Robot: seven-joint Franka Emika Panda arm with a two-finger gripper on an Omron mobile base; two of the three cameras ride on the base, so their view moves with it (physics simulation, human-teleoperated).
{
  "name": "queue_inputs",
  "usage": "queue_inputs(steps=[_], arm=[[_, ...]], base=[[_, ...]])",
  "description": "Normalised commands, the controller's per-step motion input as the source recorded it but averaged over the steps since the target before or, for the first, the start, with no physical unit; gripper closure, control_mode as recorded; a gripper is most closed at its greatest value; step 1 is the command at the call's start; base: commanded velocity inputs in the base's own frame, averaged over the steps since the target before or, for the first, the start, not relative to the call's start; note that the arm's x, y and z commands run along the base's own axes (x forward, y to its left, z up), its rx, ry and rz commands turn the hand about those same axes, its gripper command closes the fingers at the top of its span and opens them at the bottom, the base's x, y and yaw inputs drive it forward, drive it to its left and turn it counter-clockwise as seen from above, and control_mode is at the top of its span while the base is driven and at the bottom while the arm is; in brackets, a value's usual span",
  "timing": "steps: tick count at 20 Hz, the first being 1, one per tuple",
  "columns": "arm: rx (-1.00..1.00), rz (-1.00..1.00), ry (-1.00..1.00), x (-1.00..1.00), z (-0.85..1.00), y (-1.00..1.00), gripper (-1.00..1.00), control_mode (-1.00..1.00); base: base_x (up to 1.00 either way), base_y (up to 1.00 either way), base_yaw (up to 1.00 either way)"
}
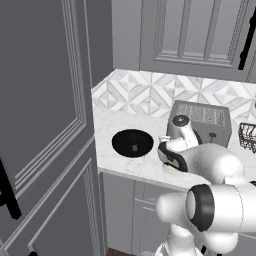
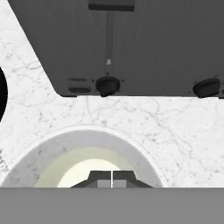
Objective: Grab a lemon wedge from the fridge and one ice cube from the ice bowl, and put them in the glass of lemonade.
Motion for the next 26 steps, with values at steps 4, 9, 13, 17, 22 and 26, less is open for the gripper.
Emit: queue_inputs(steps=[4, 9, 13, 17, 22, 26], arm=[[0.00, 0.00, -0.03, -0.49, 0.24, 0.00, 1.00, -1.00], [0.00, 0.00, -0.11, -0.73, 0.59, 0.00, 1.00, -1.00], [-0.02, 0.01, -0.23, -0.73, 0.63, 0.00, 1.00, -1.00], [-0.04, 0.13, -0.05, -0.44, 0.06, 0.35, -1.00, -1.00], [-0.03, 0.28, 0.00, -0.30, 0.11, 0.37, -1.00, -1.00], [0.00, 0.27, -0.03, -0.33, 0.34, 0.10, -1.00, -1.00]], base=[[0.00, 0.00, 0.00], [0.00, 0.00, 0.00], [0.00, 0.00, 0.00], [0.00, 0.00, 0.00], [0.00, 0.00, 0.00], [0.00, 0.00, 0.00]])
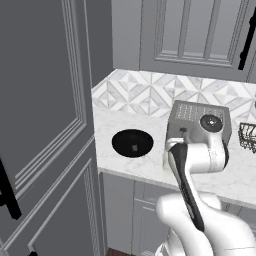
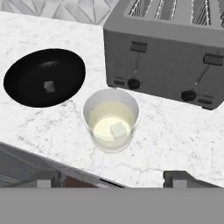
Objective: Grab a lemon wedge from the fridge and one ice cube from the ice bowl, and put them in the glass of lemonade.
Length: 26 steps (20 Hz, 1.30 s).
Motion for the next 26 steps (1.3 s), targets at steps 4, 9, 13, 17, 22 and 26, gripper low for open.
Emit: queue_inputs(steps=[4, 9, 13, 17, 22, 26], arm=[[0.09, 0.11, -0.17, -0.60, 0.09, 0.09, -1.00, -1.00], [0.07, 0.07, -0.09, -0.69, 0.06, 0.10, -1.00, -1.00], [-0.01, 0.05, -0.09, -0.61, -0.05, 0.26, -1.00, -1.00], [0.00, 0.02, -0.01, -0.66, -0.11, 0.05, -1.00, -1.00], [0.00, 0.01, 0.00, -0.20, -0.05, 0.00, -1.00, 1.00], [0.00, 0.00, 0.00, 0.00, 0.00, 0.00, -1.00, 1.00]], base=[[0.00, 0.00, 0.00], [0.00, 0.00, 0.00], [0.00, 0.00, 0.00], [0.00, 0.00, 0.00], [-0.80, 0.00, 0.08], [-1.00, 0.11, 0.22]])
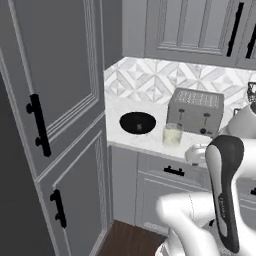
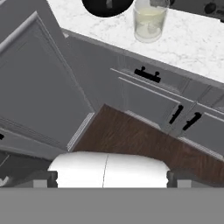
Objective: Grab a lemon wedge from the fridge and one ice cube from the ice bowl, and put them in the glass of lemonade.
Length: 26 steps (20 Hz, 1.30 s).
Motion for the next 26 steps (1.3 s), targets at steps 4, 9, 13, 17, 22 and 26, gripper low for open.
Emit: queue_inputs(steps=[4, 9, 13, 17, 22, 26], arm=[[0.00, 0.00, 0.00, 0.00, 0.00, 0.00, -1.00, 1.00], [0.00, 0.00, 0.00, 0.00, 0.00, 0.00, -1.00, 1.00], [0.00, 0.00, 0.00, 0.00, 0.00, 0.00, -1.00, 1.00], [0.00, 0.00, 0.00, 0.00, 0.00, 0.00, -1.00, 1.00], [0.00, 0.00, 0.00, 0.00, 0.00, 0.00, -1.00, 1.00], [0.00, 0.00, 0.00, 0.00, 0.00, 0.00, -1.00, 1.00]], base=[[-0.89, 0.58, 0.44], [-0.31, 0.73, 0.68], [-0.35, 0.48, 0.76], [-0.50, 0.42, 0.75], [-0.53, 0.19, 0.71], [-0.63, -0.03, 0.45]])
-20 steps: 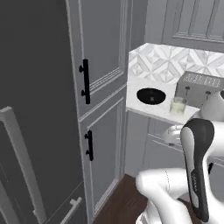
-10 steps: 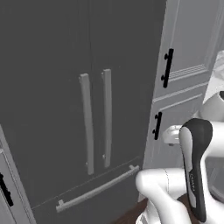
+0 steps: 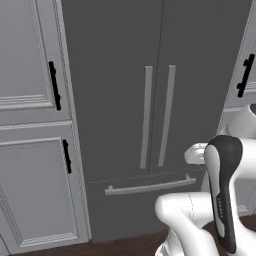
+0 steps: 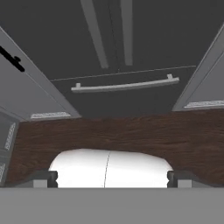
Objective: Grab a lemon wedge from the fridge and one ice cube from the ice bowl, and put them in the glass of lemonade.
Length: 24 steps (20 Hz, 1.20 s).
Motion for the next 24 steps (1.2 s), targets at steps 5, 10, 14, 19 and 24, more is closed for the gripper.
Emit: queue_inputs(steps=[5, 10, 14, 19, 24], arm=[[0.00, 0.00, 0.00, 0.00, 0.00, 0.00, -1.00, 1.00], [0.00, 0.00, 0.00, 0.00, 0.00, 0.00, -1.00, 1.00], [0.00, 0.00, 0.00, 0.07, 0.00, 0.00, -1.00, -1.00], [0.01, 0.00, 0.00, 0.75, -0.11, 0.00, -1.00, -1.00], [0.00, 0.00, -0.01, 0.54, -0.08, 0.00, -1.00, -1.00]], base=[[-0.69, -0.12, 0.02], [-0.51, 0.15, 0.00], [0.03, 0.00, 0.00], [0.00, 0.00, 0.00], [0.00, 0.00, 0.00]])
